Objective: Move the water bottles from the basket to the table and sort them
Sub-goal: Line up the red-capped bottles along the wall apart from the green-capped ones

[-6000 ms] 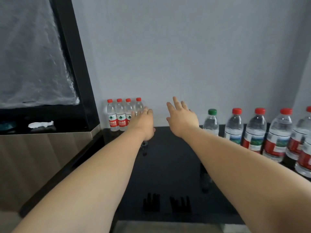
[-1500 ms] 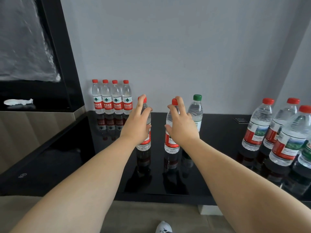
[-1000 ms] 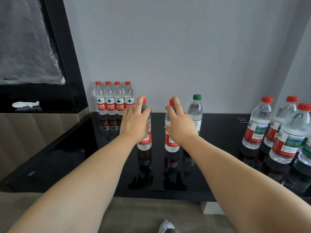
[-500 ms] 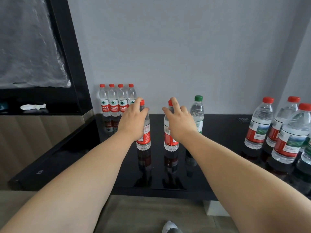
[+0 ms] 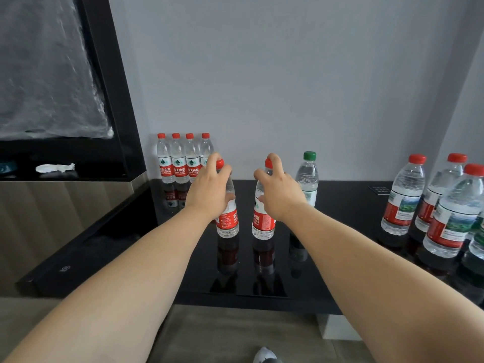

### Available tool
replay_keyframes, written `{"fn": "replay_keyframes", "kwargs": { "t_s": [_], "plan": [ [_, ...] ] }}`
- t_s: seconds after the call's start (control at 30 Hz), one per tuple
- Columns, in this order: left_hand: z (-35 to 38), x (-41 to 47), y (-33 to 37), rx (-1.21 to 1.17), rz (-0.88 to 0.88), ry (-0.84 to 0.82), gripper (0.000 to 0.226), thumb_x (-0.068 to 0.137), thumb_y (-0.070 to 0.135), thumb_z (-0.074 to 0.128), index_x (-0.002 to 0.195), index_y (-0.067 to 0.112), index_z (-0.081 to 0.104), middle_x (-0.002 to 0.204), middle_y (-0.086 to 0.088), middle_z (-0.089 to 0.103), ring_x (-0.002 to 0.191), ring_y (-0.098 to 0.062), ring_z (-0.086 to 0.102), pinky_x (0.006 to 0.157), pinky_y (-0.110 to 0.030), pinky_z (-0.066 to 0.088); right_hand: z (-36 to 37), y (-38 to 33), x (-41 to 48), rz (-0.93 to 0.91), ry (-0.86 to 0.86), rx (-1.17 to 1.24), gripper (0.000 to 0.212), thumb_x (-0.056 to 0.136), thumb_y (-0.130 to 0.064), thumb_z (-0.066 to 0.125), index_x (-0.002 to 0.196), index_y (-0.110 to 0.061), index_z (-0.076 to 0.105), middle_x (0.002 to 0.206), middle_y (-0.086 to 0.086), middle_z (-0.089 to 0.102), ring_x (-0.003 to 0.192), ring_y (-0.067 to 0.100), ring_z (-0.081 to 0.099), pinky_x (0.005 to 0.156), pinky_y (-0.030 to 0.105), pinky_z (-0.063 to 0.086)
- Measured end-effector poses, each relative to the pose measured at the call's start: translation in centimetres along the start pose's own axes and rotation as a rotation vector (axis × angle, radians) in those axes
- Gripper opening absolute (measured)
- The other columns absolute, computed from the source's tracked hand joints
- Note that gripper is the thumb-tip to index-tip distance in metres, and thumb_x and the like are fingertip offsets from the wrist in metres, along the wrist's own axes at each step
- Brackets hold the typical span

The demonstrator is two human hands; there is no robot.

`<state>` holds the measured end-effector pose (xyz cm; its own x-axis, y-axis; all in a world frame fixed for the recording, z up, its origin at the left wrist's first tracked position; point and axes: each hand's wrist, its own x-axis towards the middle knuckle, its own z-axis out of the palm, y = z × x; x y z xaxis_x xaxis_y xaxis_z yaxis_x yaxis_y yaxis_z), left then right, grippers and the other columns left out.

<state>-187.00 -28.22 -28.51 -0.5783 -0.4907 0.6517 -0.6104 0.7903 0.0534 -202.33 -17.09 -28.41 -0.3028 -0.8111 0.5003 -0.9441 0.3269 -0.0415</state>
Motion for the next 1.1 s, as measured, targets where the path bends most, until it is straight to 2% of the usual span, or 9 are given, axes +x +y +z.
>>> {"fn": "replay_keyframes", "kwargs": {
  "t_s": [0.1,0.17,0.23,0.37,0.5,0.63,0.77,0.9,1.1],
  "plan": [
    [0.0,0.1,-0.2,0.027,-0.011,-0.005,0.067,0.075,0.026,0.091,0.132,0.019,0.056,0.150,-0.007,0.031,0.116,-0.030,0.059,0.089,-0.043,0.059,0.0,-0.4,0.2,-0.031,-0.009,-0.027,0.067,0.085,-0.014,0.080,0.139,-0.028,0.043,0.158,0.004,0.006,0.111,0.035,0.054,0.088,0.046,0.056],
    [-0.1,0.2,-0.3,0.056,-0.017,-0.009,0.070,0.076,0.027,0.090,0.136,0.021,0.055,0.151,-0.006,0.033,0.116,-0.030,0.059,0.091,-0.043,0.058,0.2,-0.7,0.4,-0.041,-0.001,-0.072,0.070,0.084,-0.020,0.080,0.142,-0.031,0.043,0.160,0.005,0.010,0.124,0.037,0.044,0.108,0.051,0.043],
    [-0.3,0.2,-0.5,0.083,-0.014,-0.019,0.070,0.076,0.027,0.089,0.137,0.023,0.056,0.152,-0.005,0.033,0.117,-0.030,0.057,0.092,-0.043,0.056,0.2,-0.9,0.6,-0.041,0.017,-0.123,0.072,0.083,-0.024,0.080,0.144,-0.034,0.044,0.159,0.005,0.014,0.130,0.037,0.037,0.117,0.055,0.031],
    [-0.4,0.3,-0.8,0.100,-0.021,-0.061,0.073,0.076,0.021,0.089,0.141,0.025,0.054,0.157,-0.004,0.028,0.129,-0.031,0.050,0.098,-0.045,0.055,-0.2,-0.9,0.7,-0.040,-0.015,-0.146,0.078,0.082,-0.015,0.077,0.148,-0.034,0.041,0.161,0.004,0.012,0.132,0.035,0.033,0.112,0.049,0.038],
    [-0.4,0.6,-1.0,0.035,-0.024,-0.118,0.083,0.076,0.009,0.086,0.148,0.026,0.049,0.160,-0.003,0.019,0.138,-0.032,0.042,0.099,-0.049,0.056,-0.5,-1.4,0.4,-0.033,-0.055,-0.094,0.079,0.083,-0.006,0.073,0.151,-0.028,0.038,0.162,0.003,0.005,0.125,0.034,0.039,0.093,0.044,0.054],
    [-0.6,0.8,-0.7,0.018,-0.002,-0.157,0.081,0.075,0.003,0.084,0.146,0.025,0.051,0.163,0.001,0.011,0.139,-0.031,0.043,0.098,-0.045,0.057,-0.3,-2.0,0.3,-0.030,-0.072,-0.041,0.075,0.083,0.001,0.070,0.149,-0.021,0.040,0.161,0.004,0.001,0.124,0.032,0.041,0.080,0.041,0.060],
    [-0.7,0.6,-0.9,-0.020,0.001,-0.168,0.069,0.072,0.004,0.086,0.132,0.021,0.057,0.162,0.003,0.008,0.127,-0.029,0.053,0.087,-0.040,0.060,0.2,-2.5,0.5,-0.004,-0.067,0.040,0.065,0.083,-0.001,0.070,0.141,-0.016,0.045,0.160,0.004,0.000,0.124,0.032,0.042,0.082,0.040,0.058],
    [-0.4,0.2,-1.3,-0.007,0.013,-0.131,0.059,0.075,0.013,0.088,0.123,0.021,0.056,0.164,0.001,0.008,0.122,-0.028,0.057,0.089,-0.036,0.059,0.2,-2.6,0.8,-0.028,-0.037,0.060,0.062,0.087,-0.009,0.075,0.138,-0.017,0.041,0.160,0.006,0.001,0.122,0.034,0.046,0.089,0.044,0.057],
    [0.0,-0.1,-1.8,0.009,0.043,-0.103,0.059,0.073,0.011,0.090,0.120,0.020,0.055,0.163,-0.002,0.013,0.124,-0.029,0.056,0.089,-0.039,0.060,0.6,-2.6,0.9,-0.018,-0.039,0.085,0.067,0.086,-0.002,0.073,0.143,-0.020,0.042,0.160,0.001,0.000,0.122,0.032,0.047,0.090,0.044,0.058]
  ]
}}
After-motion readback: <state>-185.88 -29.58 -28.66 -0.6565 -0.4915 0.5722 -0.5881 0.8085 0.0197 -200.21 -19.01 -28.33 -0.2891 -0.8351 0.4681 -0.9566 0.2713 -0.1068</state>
